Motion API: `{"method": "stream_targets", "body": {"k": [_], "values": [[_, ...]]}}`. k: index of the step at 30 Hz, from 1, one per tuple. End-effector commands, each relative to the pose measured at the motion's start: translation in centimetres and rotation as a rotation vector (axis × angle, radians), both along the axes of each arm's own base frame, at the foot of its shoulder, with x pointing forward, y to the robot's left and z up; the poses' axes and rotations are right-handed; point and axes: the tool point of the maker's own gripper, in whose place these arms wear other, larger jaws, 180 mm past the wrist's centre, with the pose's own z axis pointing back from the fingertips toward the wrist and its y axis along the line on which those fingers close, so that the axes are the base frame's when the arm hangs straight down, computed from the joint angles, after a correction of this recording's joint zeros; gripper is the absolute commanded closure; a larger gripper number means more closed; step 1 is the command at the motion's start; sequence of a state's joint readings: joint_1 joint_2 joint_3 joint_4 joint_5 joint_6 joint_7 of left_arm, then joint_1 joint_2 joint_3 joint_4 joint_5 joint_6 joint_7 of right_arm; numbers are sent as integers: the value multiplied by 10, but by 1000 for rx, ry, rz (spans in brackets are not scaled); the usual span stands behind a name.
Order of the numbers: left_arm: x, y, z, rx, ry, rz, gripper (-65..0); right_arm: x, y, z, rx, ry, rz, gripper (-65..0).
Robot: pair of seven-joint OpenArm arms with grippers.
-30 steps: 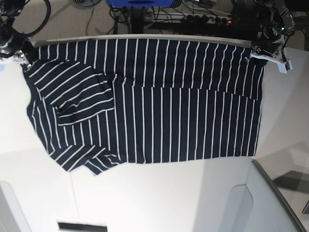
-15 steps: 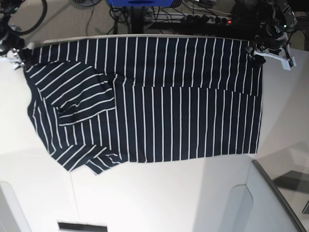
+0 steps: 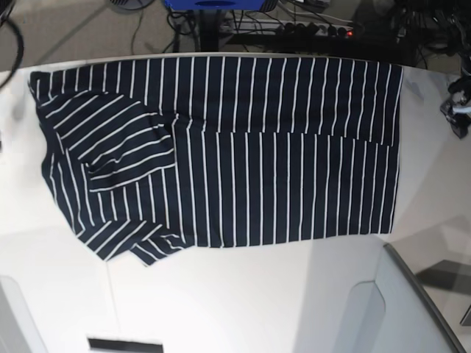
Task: Layout the t-shirt on the table in an organized manner, then fold the t-shirt properly
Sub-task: 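Release the shirt edge and move the right gripper to the sleeve fabric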
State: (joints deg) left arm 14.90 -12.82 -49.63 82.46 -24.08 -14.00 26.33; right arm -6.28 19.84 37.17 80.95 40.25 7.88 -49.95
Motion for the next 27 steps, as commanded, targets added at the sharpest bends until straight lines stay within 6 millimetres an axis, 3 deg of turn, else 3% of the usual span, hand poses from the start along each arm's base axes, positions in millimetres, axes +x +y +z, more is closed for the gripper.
{"method": "stream_targets", "body": {"k": [1, 3, 6, 7, 10, 14, 19, 27], "values": [[26, -20, 5, 1, -22, -92, -499, 33, -3, 15, -32, -55, 59, -462], [52, -52, -2, -7, 1, -219, -377, 70, 6, 10, -42, -70, 160, -462], [79, -92, -13, -27, 22, -352, -64, 112, 11, -1, -57, -76, 232, -461], [85, -99, -14, -34, 18, -370, 0, 120, 11, -8, -61, -65, 239, -461], [91, -107, -19, -51, 20, -383, 0, 135, 15, -26, -97, -31, 268, -465], [85, -103, -28, -64, 46, -371, 0, 137, 26, -44, -140, 9, 330, -467], [71, -88, -46, -66, 108, -343, 0, 139, 47, -52, -114, 6, 352, -467], [62, -84, -57, 15, 195, -364, 0, 141, 72, -61, -78, 4, 375, -462]]}}
